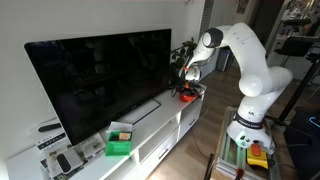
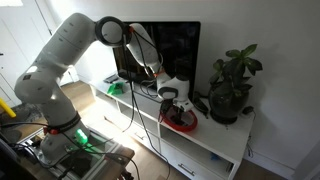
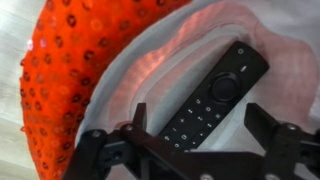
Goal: Put the orange hat on top of the tv stand and take the remote control out of it
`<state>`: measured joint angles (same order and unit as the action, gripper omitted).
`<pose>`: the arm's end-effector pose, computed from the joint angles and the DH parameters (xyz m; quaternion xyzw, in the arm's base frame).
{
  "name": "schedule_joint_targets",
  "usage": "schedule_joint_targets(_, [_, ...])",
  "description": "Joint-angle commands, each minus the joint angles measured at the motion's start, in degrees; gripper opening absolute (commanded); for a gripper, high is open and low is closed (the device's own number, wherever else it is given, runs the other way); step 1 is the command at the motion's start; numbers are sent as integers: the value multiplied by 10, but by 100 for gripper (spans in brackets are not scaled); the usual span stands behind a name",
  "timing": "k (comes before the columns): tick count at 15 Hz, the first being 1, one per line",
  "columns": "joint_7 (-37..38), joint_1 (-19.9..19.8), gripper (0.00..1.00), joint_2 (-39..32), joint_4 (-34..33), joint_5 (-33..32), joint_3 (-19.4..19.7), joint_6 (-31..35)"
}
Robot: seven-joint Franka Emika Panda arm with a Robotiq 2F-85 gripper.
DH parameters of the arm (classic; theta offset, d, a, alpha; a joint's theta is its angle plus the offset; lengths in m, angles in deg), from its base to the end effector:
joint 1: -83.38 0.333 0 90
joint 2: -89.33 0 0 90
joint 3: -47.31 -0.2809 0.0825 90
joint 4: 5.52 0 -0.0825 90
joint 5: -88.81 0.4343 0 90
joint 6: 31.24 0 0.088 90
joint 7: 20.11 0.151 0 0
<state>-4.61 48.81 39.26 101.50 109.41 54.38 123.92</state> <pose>0.4354 -0.4105 -0.0676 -0.8010 0.5981 0.0015 0.0270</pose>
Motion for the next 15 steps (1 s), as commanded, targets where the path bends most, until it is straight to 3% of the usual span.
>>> schedule_joint_targets(1, [11,9,100,-28,-43,21,12,-26])
schedule_joint_targets(2, [14,9,95,-32,-48,22,12,-26])
schedule_joint_targets(4, [17,8,71,-39,-57,24,13,-29])
schedule_joint_targets(6, [18,8,62,-44,-64,25,14,-29])
schedule_joint_targets(8, [20,8,46,-49,-70,26,15,-29])
schedule_joint_targets(10, [20,8,49,-52,-74,27,14,-29])
schedule_joint_targets(13, [21,8,39,-50,-75,29,13,-31])
schedule_joint_targets(15, [19,8,40,-43,-69,31,13,-28])
